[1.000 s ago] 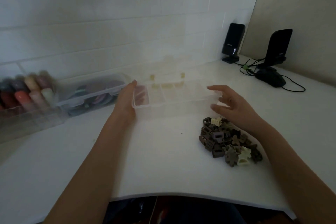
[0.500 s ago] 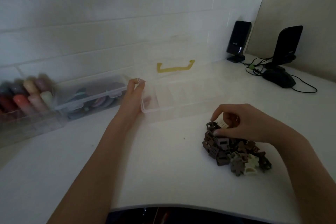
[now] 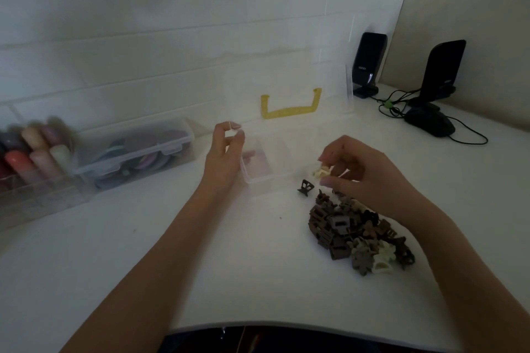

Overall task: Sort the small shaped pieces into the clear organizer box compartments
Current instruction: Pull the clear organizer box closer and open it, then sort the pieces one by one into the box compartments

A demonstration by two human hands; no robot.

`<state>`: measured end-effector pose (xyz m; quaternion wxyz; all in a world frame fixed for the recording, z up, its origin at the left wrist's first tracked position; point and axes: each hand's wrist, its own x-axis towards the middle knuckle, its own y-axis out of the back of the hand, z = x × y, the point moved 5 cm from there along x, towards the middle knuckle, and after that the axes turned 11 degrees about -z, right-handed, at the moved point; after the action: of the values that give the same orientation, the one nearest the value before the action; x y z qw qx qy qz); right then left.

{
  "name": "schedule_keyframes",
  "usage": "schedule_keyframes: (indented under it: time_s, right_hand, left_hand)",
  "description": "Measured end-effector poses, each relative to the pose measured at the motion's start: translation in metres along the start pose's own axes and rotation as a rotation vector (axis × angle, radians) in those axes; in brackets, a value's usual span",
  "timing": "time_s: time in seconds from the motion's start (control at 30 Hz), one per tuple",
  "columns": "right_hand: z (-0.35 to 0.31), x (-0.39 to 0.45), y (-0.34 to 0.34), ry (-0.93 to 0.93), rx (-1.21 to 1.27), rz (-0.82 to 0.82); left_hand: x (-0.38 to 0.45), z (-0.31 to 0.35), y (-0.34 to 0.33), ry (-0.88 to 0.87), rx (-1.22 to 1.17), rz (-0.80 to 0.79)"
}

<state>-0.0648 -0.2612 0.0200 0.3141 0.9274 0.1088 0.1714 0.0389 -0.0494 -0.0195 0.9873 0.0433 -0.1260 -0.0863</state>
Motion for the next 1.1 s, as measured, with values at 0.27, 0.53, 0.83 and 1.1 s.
schedule_keyframes:
  time_s: [0.27, 0.53, 0.83, 1.1]
  right_hand:
    - [-0.025, 0.012, -0.015, 0.176, 0.031, 0.287]
    - [-0.017, 0.023, -0.048, 0.216, -0.598, 0.128]
    - [-0.02, 0.006, -0.002, 0.128, -0.185, 0.113]
    - [0.011, 0.007, -0.007, -0.188, -0.614, -0.137]
  left_hand:
    - [-0.016, 0.017, -0.019, -0.195, 0.145, -0.014]
    - [-0.016, 0.02, -0.026, -0.242, 0.149, -0.087]
    - [-0.012, 0.013, -0.018, -0.129, 0.147, -0.093]
    - [-0.007, 0.009, -0.011, -0.127, 0.02, -0.032]
